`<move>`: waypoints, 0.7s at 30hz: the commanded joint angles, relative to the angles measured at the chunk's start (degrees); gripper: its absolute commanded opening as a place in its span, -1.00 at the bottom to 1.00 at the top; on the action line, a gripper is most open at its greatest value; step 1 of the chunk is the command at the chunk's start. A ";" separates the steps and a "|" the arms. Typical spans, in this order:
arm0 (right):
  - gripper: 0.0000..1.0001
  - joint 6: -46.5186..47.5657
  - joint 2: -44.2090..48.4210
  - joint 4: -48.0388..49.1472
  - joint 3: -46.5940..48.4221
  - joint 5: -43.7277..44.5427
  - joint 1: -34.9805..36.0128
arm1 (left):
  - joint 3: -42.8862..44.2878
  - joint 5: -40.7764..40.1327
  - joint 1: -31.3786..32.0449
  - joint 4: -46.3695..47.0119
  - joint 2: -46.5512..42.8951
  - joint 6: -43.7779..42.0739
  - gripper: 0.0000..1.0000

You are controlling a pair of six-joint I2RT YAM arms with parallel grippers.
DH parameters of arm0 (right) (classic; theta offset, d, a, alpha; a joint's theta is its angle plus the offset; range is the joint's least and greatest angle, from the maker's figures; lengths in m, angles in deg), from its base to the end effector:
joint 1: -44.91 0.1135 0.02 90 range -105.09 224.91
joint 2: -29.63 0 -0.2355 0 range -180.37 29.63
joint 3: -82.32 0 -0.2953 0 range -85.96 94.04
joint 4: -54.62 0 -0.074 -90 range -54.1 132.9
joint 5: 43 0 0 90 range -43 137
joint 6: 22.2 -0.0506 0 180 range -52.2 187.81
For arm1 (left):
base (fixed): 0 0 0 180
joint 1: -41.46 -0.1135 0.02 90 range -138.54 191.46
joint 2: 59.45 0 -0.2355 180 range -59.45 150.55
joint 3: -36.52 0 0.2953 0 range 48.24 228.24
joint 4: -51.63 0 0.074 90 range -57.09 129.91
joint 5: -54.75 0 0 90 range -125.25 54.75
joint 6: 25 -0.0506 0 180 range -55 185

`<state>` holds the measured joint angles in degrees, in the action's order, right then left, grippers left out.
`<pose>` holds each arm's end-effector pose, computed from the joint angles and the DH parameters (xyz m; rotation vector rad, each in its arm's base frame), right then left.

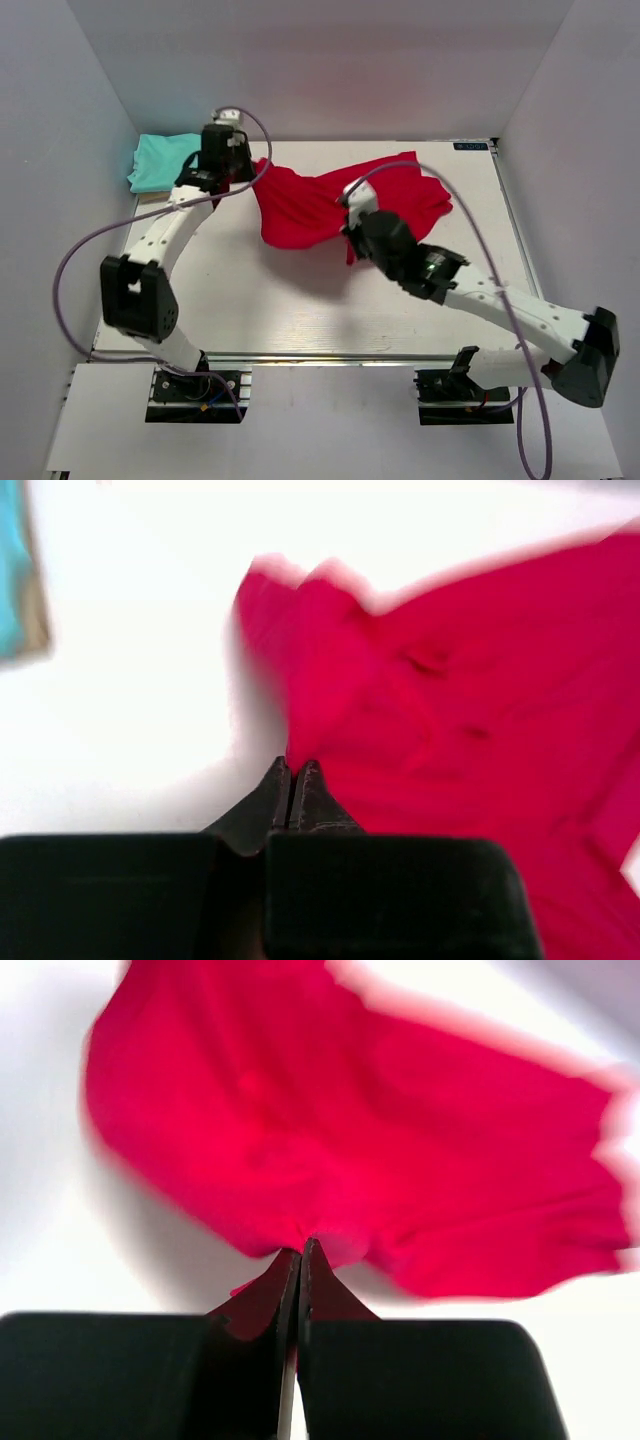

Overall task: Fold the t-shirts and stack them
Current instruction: Flatten out the tshirt

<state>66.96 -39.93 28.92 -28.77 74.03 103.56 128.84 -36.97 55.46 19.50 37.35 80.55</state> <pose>0.1964 0.2782 0.2780 -0.6917 1.8578 0.1946 0.4295 -0.1055 0.2500 -0.0468 2.2206 -0.2526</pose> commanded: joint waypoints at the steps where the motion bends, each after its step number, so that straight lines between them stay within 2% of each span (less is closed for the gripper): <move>1: -1.00 4.26 4.08 3.86 8.02 12.67 -2.13 | 4.64 -1.79 -0.02 0.28 -8.45 2.20 -1.00; 6: -1.00 13.93 8.65 8.16 17.16 14.80 -4.25 | 15.36 -4.96 -0.02 -2.97 -10.40 2.20 -1.00; 10: -1.00 23.31 10.06 10.02 24.80 12.28 -4.42 | 25.81 -5.67 -0.02 -5.78 -11.01 1.50 -1.00; 15: -1.00 31.84 7.78 6.34 43.40 7.00 -4.25 | 31.98 -8.22 0.50 -5.79 -15.48 -1.22 -1.00; 17: -1.00 33.27 5.15 4.93 47.55 5.06 -4.25 | 32.69 -8.91 0.50 -3.87 -17.86 -2.98 -1.00; 18: -1.00 34.67 4.53 0.92 54.10 3.92 -4.25 | 33.22 -8.92 0.50 -3.85 -19.96 -3.50 -1.00; 21: -1.00 37.47 2.32 0.35 60.73 -0.38 -4.25 | 37.07 -8.92 0.50 -3.15 -22.95 -5.70 -1.00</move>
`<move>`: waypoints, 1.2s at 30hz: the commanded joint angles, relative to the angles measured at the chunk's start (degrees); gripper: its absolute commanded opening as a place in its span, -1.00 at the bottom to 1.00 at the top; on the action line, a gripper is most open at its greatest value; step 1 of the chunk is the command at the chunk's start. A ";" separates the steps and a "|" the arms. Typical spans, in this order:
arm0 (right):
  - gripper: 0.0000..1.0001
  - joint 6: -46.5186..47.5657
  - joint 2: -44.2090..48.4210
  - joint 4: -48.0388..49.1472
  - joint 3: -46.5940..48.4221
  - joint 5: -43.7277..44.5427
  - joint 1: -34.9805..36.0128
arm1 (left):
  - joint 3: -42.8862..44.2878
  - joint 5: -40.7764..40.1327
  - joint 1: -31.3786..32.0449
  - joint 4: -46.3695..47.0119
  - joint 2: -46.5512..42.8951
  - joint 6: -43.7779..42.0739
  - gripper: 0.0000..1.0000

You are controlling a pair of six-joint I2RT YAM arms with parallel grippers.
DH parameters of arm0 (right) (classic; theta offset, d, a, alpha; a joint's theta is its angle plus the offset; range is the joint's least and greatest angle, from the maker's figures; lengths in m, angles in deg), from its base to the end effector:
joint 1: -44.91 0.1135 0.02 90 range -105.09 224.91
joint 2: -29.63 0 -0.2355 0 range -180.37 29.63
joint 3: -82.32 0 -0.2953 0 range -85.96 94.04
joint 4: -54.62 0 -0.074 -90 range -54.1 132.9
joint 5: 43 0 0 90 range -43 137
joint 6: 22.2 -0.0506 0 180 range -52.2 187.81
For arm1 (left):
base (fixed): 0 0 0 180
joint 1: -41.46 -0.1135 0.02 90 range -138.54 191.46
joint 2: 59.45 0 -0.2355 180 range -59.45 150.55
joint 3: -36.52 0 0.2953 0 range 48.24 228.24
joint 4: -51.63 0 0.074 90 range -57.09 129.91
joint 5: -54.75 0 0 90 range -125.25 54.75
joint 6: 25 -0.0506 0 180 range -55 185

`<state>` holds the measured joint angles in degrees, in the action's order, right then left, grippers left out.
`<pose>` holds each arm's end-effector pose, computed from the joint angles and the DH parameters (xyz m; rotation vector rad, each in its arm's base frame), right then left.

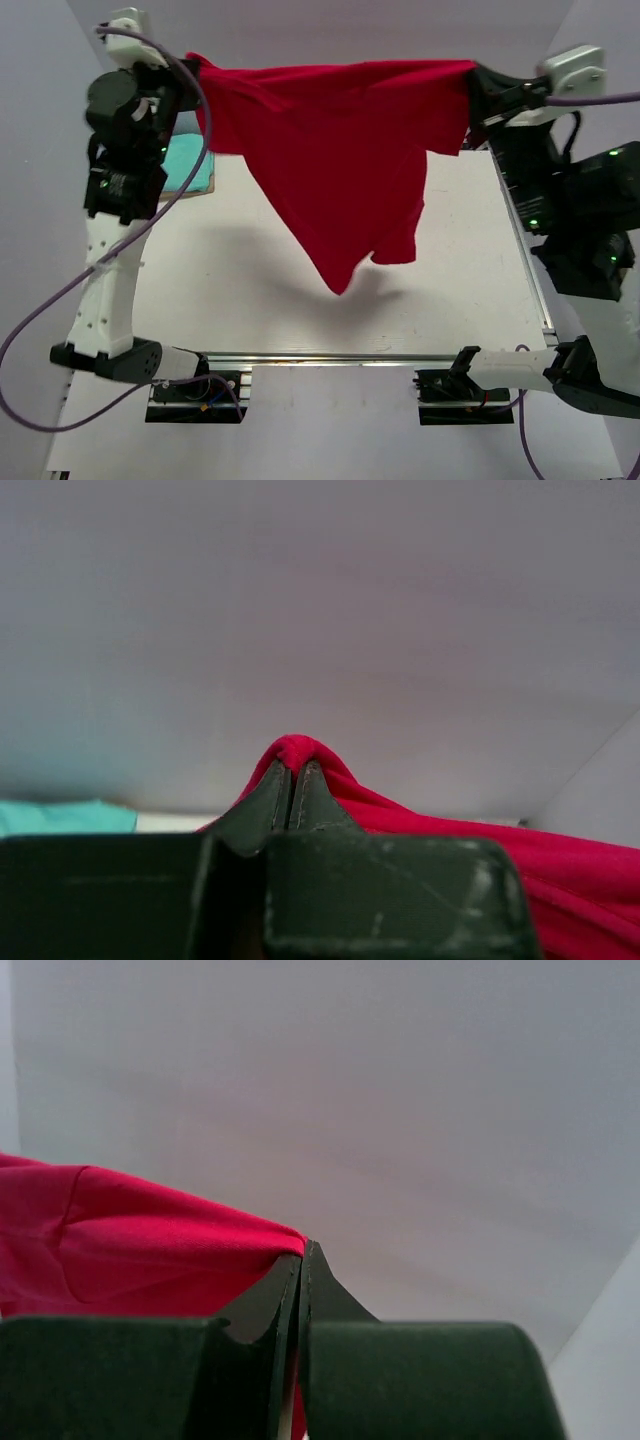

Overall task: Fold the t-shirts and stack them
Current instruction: Flatten out the tshirt

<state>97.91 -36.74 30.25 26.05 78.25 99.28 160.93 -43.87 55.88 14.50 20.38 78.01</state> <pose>0.1281 0.1336 0.6418 -0.2812 1.0502 0.1097 0.3038 -0.0703 0.5687 -0.1061 1.4445 -0.2841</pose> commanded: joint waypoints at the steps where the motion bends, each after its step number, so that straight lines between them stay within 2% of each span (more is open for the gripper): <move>1: -1.00 7.24 -0.43 0.07 5.94 -7.14 0.21 | 5.52 -2.01 0.09 1.33 -6.79 -4.22 -1.00; 6: -1.00 6.99 4.05 5.43 2.96 -16.03 0.04 | 7.37 -2.01 0.09 2.38 -10.21 -5.45 -1.00; 9: -1.00 7.69 5.02 2.01 2.16 -19.38 0.04 | 7.38 -2.01 0.09 3.08 -10.93 -5.98 -1.00; 13: -1.00 7.86 4.49 3.41 -2.47 -16.39 0.12 | 8.69 -1.41 0.09 3.08 -10.31 -6.51 -1.00; 15: -1.00 10.31 3.53 5.16 -4.94 -9.93 0.04 | 8.69 0.70 0.09 3.08 -9.79 -6.51 -1.00; 17: -1.00 11.45 3.44 14.78 -6.53 -6.13 0.12 | 8.69 1.50 0.09 3.08 -9.78 -6.51 -1.00; 18: -1.00 13.47 3.53 19.19 -9.06 2.33 0.04 | 8.69 0.63 0.09 3.61 -9.78 -7.21 -1.00; 19: -1.00 15.92 3.53 26.46 -10.48 4.59 0.04 | 8.69 0.10 0.09 3.61 -9.78 -7.21 -1.00; 20: -1.00 21.69 3.09 30.01 -11.45 7.14 0.04 | 8.08 -0.42 0.09 3.61 -9.78 -7.74 -1.00; 21: -1.00 23.14 1.87 31.18 -11.11 10.12 0.04 | 6.95 -0.95 0.09 3.61 -9.78 -7.74 -1.00; 22: -1.00 24.72 0.46 34.32 -10.67 11.46 -0.05 | 5.89 -0.96 0.09 4.31 -10.39 -7.74 -1.00; 23: -1.00 31.00 0.02 39.92 -11.45 13.91 -0.14 | 3.71 -0.35 0.09 4.31 -10.40 -7.74 -1.00; 25: -1.00 37.00 -2.35 49.59 -11.90 15.94 -0.05 | 1.41 2.28 0.09 4.93 -11.71 -7.74 -1.00; 26: -1.00 38.52 -3.06 51.65 -9.81 16.04 -0.05 | -0.86 3.95 0.09 5.63 -11.72 -7.74 -1.00; 28: -1.00 37.05 -6.05 46.26 -6.73 14.65 -0.05 | -2.29 5.81 0.09 5.63 -11.72 -7.05 -1.00; 29: -1.00 34.17 -6.49 43.70 -5.49 14.03 -0.05 | -2.90 2.68 0.09 5.63 -12.33 -7.04 -1.00; 30: -1.00 30.05 -7.71 33.49 -4.79 11.41 0.12 | -3.60 -0.57 0.09 5.63 -12.33 -7.74 -1.00; 32: -1.00 22.24 -8.42 27.88 -4.95 9.81 0.30 | -3.61 -9.86 0.09 6.25 -12.33 -9.67 -1.00; 33: -1.00 20.71 -8.86 21.50 -5.65 7.71 0.21 | -2.57 -12.97 0.09 6.25 -11.81 -10.72 -1.00; 36: -1.00 16.41 -8.43 19.59 -10.28 4.53 0.30 | 1.39 -20.81 0.09 5.72 -10.23 -14.33 -1.00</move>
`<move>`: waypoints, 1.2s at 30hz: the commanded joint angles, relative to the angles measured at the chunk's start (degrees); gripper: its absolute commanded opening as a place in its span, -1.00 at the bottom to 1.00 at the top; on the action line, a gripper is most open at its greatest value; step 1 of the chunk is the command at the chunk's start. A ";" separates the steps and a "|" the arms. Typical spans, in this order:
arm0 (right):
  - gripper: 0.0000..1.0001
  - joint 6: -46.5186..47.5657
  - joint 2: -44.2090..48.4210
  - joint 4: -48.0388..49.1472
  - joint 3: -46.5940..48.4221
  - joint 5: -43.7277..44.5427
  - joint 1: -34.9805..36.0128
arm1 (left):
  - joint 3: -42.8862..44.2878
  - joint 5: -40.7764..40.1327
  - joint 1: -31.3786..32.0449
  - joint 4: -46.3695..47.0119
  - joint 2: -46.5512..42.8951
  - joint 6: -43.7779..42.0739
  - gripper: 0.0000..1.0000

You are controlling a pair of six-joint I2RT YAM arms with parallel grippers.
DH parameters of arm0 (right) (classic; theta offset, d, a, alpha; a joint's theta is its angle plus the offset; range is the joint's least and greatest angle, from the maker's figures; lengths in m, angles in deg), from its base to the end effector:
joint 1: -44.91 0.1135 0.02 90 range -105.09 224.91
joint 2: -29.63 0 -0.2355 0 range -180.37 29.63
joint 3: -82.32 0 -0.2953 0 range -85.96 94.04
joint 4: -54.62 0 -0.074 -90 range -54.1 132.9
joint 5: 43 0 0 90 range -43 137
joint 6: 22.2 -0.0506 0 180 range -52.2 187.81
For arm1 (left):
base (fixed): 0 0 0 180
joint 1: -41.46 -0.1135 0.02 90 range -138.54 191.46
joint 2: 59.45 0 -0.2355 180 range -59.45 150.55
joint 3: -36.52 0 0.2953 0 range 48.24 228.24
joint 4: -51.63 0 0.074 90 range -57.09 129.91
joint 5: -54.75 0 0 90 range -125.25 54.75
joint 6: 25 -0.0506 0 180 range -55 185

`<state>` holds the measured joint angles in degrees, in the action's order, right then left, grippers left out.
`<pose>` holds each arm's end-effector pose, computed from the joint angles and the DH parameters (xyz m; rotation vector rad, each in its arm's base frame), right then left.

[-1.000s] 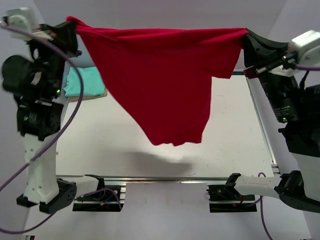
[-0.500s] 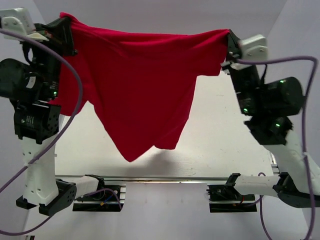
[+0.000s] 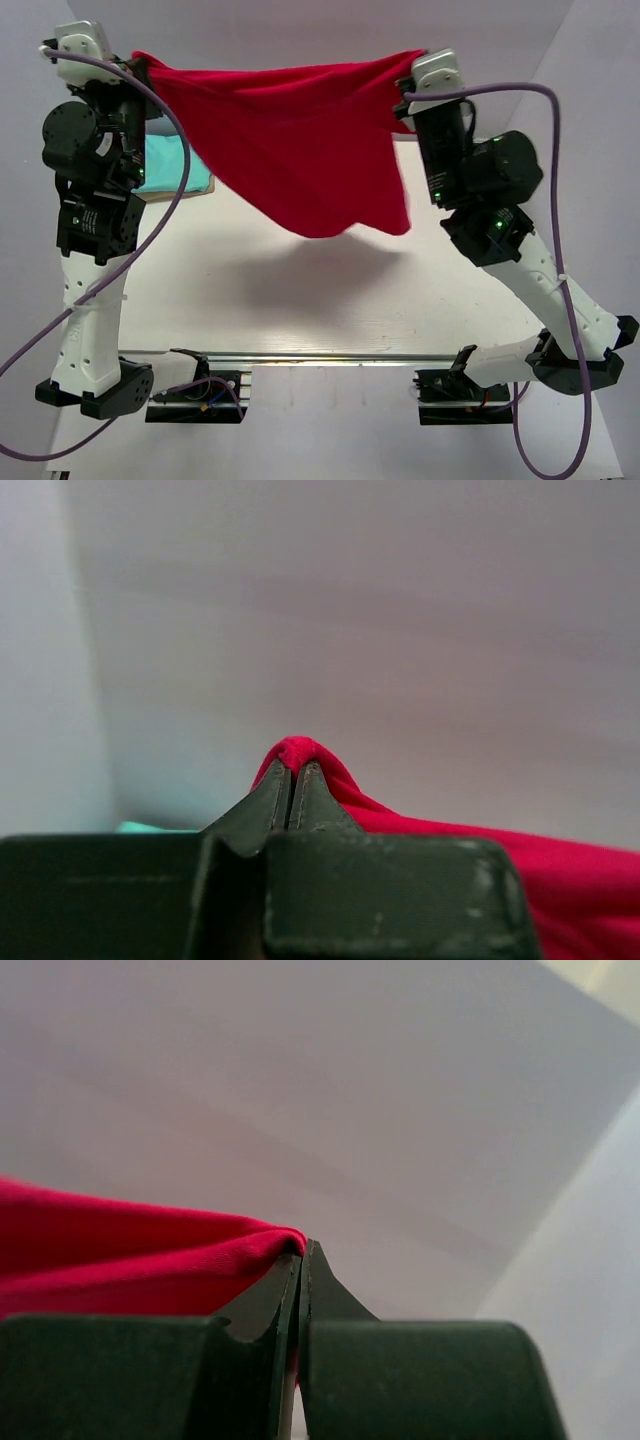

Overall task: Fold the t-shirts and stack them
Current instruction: Flatten out the tshirt

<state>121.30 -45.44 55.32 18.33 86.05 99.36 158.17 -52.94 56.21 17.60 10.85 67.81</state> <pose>0.1812 0.1988 0.6098 -0.2789 0.9938 -0.2723 0.2377 -0.0467 0.6022 -0.1336 1.2765 -0.0674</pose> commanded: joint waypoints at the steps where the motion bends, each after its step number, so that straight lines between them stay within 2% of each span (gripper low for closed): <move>1: -1.00 -7.52 0.79 -5.92 -3.64 -4.49 0.30 | 5.02 -12.88 -0.24 3.57 -0.69 -5.61 -1.00; 4: -1.00 -9.37 3.68 -6.36 -7.43 -7.66 0.12 | 6.00 -14.74 -0.24 4.81 -0.69 -6.15 -1.00; 7: -1.00 -7.54 5.01 -1.63 -10.07 -6.19 -0.23 | 6.61 -11.24 0.29 4.81 -0.08 -6.15 -1.00; 9: -1.00 -5.25 5.10 3.99 -9.98 -0.83 -0.23 | 6.61 -7.45 0.29 4.03 1.67 -4.22 -1.00; 12: -1.00 1.60 4.93 8.31 -9.55 3.48 -0.14 | 7.14 -6.74 0.29 4.02 2.21 -3.69 -1.00; 19: -1.00 5.57 7.56 10.16 -5.24 4.98 -0.23 | 6.00 4.41 0.29 4.02 1.68 -1.23 -1.00; 30: -1.00 -1.10 16.26 -6.43 2.41 -2.56 -0.05 | 2.31 4.15 0.29 3.41 -6.14 -0.17 -1.00; 32: -1.00 -4.27 18.37 -15.12 3.37 -8.27 -0.05 | 2.31 8.01 0.29 2.79 -7.98 1.23 -1.00; 36: -1.00 -5.94 22.33 -24.19 1.27 -24.17 -0.31 | 5.11 14.95 -0.24 0.08 -9.48 2.64 -1.00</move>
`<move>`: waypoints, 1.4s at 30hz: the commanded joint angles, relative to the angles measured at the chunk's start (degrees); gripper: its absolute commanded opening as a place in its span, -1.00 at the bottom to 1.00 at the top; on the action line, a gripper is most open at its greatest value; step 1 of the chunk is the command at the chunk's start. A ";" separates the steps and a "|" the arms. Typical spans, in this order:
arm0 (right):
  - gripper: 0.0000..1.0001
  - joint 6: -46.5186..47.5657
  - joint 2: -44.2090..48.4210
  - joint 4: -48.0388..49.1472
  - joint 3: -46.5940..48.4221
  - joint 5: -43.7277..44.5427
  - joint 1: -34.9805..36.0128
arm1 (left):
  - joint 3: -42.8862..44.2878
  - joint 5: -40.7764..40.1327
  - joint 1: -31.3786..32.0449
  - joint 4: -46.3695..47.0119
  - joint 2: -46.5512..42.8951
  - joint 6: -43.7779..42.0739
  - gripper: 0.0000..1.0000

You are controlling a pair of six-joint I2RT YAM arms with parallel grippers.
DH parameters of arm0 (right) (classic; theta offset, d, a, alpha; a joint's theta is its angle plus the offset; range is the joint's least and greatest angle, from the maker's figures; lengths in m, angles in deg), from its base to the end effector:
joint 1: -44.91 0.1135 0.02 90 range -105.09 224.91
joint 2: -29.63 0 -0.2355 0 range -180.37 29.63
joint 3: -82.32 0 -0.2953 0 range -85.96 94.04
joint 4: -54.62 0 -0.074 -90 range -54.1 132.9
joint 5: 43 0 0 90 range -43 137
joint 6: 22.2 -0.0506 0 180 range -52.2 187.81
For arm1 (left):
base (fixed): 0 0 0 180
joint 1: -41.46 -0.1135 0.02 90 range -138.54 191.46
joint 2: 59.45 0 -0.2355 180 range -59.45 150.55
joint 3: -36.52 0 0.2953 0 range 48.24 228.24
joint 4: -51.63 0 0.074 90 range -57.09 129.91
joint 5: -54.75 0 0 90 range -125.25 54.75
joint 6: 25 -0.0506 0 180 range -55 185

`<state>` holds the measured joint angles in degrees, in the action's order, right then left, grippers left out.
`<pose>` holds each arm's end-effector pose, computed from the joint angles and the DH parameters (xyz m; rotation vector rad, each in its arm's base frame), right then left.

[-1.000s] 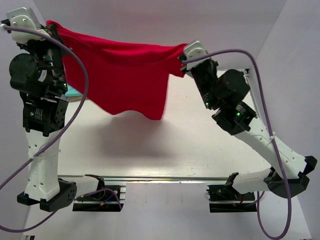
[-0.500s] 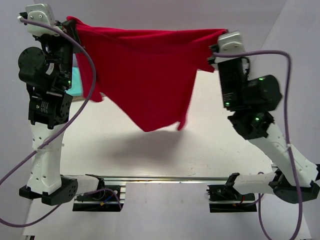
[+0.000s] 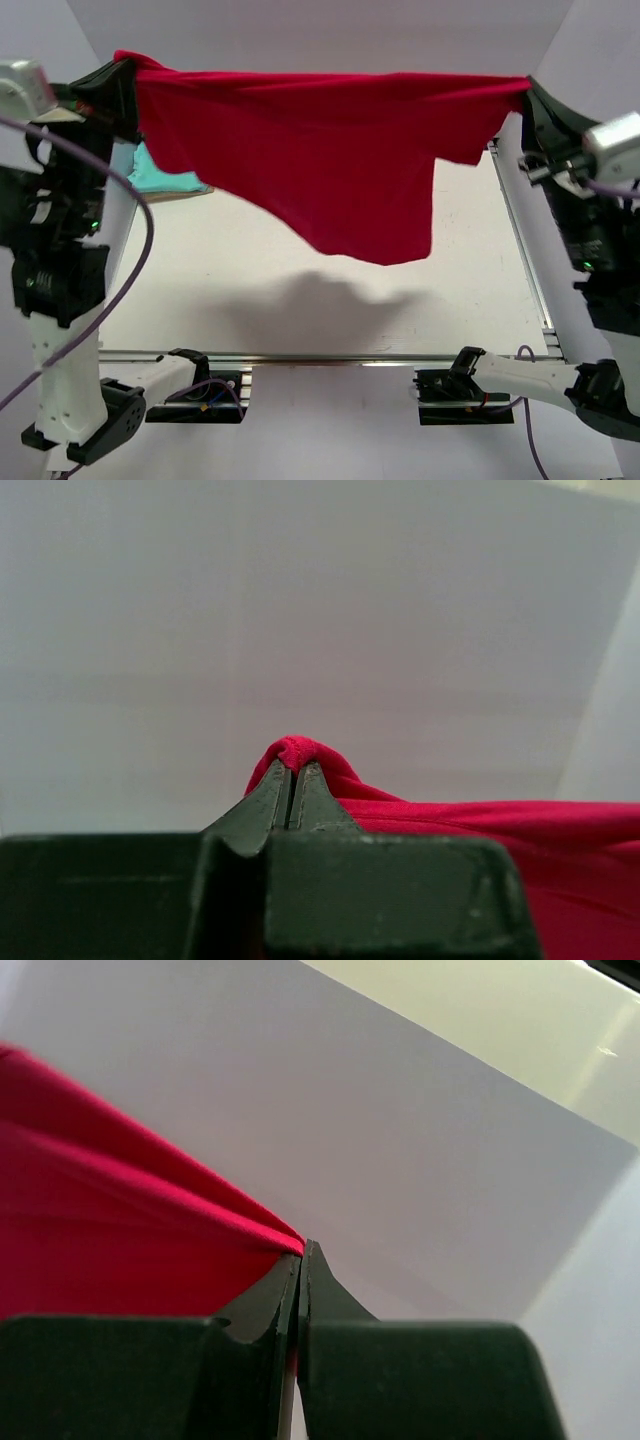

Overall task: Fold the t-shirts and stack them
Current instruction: Flatten out the tshirt

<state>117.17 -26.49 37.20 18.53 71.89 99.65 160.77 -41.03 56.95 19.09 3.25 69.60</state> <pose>0.0890 0.0891 0.6462 -0.3888 0.8216 -0.0922 0.1569 -0.0382 0.6427 0.0102 1.0707 -0.2629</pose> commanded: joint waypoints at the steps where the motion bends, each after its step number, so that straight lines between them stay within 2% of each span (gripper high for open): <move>1: -1.00 -2.42 3.56 -9.91 1.33 -12.03 -0.60 | 3.13 3.67 -0.98 -2.03 -2.40 1.46 -1.00; 2: -1.00 -2.52 4.17 -10.91 1.77 -18.06 -0.51 | 3.66 4.37 -0.98 -2.64 -2.40 1.46 -1.00; 7: -1.00 -5.50 7.86 -9.87 1.77 -31.54 -0.69 | 4.19 7.63 -1.51 -4.84 -7.14 2.69 -1.00; 11: -1.00 -6.39 8.14 -7.05 0.63 -31.74 -1.04 | 4.19 10.96 -1.51 -4.85 -8.73 2.69 -1.00; 14: -1.00 -5.43 6.73 -5.14 -1.03 -29.46 -1.21 | 4.19 10.18 -1.51 -4.85 -8.04 3.22 -1.00; 17: -1.00 -0.79 5.50 4.24 -9.61 -22.28 -0.86 | 2.61 5.46 -1.51 -4.85 -6.62 2.69 -1.00; 18: -1.00 0.20 4.97 10.99 -11.74 -17.29 -0.86 | 1.56 4.04 -1.51 -3.98 -5.75 2.69 -1.00; 20: -1.00 5.18 4.00 17.53 -15.61 -6.13 -0.86 | -1.60 1.05 -1.51 -2.04 -3.91 2.17 -1.00; 21: -1.00 8.96 1.56 29.04 -21.37 -3.38 -0.86 | -2.40 0.34 -1.51 -2.03 -2.94 1.64 -1.00; 23: -1.00 14.93 -2.67 36.33 -25.89 7.67 -1.12 | -4.94 -0.72 -1.51 -0.81 0.30 1.64 -1.00; 24: -1.00 18.54 -5.47 44.46 -28.35 9.81 -1.04 | -7.65 -1.68 -1.51 -0.28 1.36 1.64 -1.00; 26: -1.00 19.98 -9.35 47.60 -31.18 14.66 -2.26 | -11.44 -3.70 -0.98 2.34 3.39 2.34 -1.00; 30: -1.00 10.33 -16.20 46.65 -35.66 16.33 -6.04 | -23.37 -11.77 -1.51 6.66 9.36 5.50 -1.00; 31: -1.00 3.61 -17.26 46.48 -37.50 17.12 -8.05 | -25.15 -14.93 -1.51 7.54 10.85 6.12 -1.00; 34: -1.00 -4.42 -24.11 44.89 -39.44 18.88 -12.53 | -29.99 -16.72 -1.51 11.76 18.32 7.43 -1.00; 35: -1.00 -6.71 -29.17 43.85 -39.53 18.97 -14.47 | -30.00 -16.72 -1.51 12.46 23.82 7.44 -1.00; 37: -1.00 -10.14 -33.34 41.22 -36.74 19.41 -17.29 | -25.98 -16.11 -1.51 11.69 30.61 8.06 -1.00; 38: -1.00 -12.08 -39.62 39.72 -34.64 20.02 -20.08 | -21.69 -16.10 -1.51 11.16 34.21 8.06 -1.00; 39: -1.00 -12.45 -41.60 39.10 -33.40 20.11 -20.98 | -19.30 -15.32 -1.51 10.54 41.47 8.06 -1.00; 41: -1.00 -14.38 -48.51 35.42 -28.85 19.60 -23.96 | -11.16 -13.48 -1.51 9.31 48.71 8.06 -1.00; 42: -1.00 -16.12 -49.95 32.18 -26.55 18.28 -24.85 | -8.32 -12.68 -1.51 8.00 55.36 8.06 -1.00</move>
<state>108.27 -72.49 72.61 -14.52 88.91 77.94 144.58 -54.45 55.66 26.56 53.76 76.85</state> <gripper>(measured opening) 0.007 0.026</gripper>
